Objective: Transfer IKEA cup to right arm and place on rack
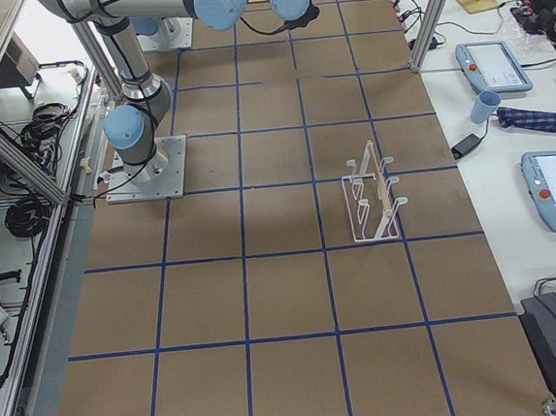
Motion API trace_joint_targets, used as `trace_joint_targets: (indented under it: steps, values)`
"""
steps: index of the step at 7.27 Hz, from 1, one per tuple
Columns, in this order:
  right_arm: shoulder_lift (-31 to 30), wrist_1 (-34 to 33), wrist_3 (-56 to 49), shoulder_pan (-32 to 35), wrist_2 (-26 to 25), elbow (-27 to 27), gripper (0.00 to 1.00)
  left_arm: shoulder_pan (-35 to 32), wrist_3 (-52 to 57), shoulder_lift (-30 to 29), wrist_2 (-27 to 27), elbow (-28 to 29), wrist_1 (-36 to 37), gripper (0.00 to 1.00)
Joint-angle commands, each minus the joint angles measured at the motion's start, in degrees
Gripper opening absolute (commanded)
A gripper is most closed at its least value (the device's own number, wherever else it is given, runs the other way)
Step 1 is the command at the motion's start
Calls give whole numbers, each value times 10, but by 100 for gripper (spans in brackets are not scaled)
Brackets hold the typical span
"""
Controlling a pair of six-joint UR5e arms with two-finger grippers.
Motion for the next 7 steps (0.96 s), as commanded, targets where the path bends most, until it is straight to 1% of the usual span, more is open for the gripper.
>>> trace_joint_targets:
  steps: [1, 2, 4, 5, 7]
  values:
    - [12, -103, 121, 45, 1, 0, 100, 0, 0, 0, -1, 0, 1, 0]
    - [13, -149, 152, 50, 0, 2, 100, 1, 0, 0, -1, 0, 1, 0]
    - [12, -151, 149, 55, 0, 2, 100, 0, 0, 1, -1, 0, 1, 0]
    - [13, -152, 149, 72, 0, 1, 100, 0, 0, 3, 0, -1, 0, 0]
    - [13, -153, 150, 79, -3, 2, 100, 1, 0, 2, 0, -1, 0, 0]
